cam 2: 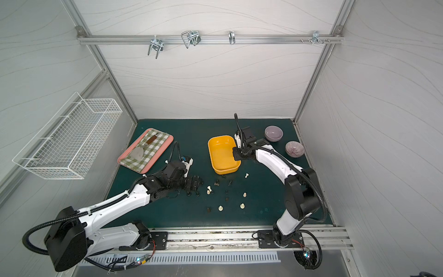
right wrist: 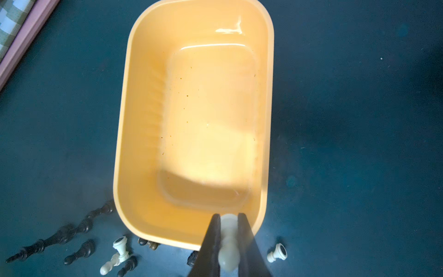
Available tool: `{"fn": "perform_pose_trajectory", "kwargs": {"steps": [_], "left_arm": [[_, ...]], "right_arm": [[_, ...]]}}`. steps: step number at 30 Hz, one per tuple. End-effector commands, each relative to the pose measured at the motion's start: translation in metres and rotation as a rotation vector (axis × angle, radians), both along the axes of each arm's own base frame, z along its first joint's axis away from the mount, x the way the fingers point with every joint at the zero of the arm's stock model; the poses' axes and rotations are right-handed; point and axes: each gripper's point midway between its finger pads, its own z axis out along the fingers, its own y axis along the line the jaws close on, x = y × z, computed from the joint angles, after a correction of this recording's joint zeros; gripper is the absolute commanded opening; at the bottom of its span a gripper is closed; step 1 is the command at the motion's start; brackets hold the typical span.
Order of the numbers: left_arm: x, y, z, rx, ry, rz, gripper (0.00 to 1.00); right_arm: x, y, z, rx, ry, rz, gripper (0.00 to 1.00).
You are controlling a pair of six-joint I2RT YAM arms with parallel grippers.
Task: Put the chess pieces into the storage box
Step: Place the chess piece in the storage box.
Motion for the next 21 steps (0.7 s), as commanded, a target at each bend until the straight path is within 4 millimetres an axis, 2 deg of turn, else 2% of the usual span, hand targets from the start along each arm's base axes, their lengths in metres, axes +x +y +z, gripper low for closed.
{"fn": "perform_pose_trajectory", "kwargs": {"steps": [1,8,21], "left_arm": [[0.005,-0.005,0.012,-0.044,-0.035,0.013,0.94],[0.003,-0.002,0.01,-0.052,-0.036,0.029,0.94],[-0.002,0.004,0.005,-0.038,-0.024,0.04,0.94]], "right_arm": [[0.009,0.005,-0.002,0.013,-0.001,0.025,0.13],[0.014,0.007,-0.017,0.03,0.043,0.014,0.13],[0.017,0.009,-0.032,0.029,0.073,0.018,0.16]]}}
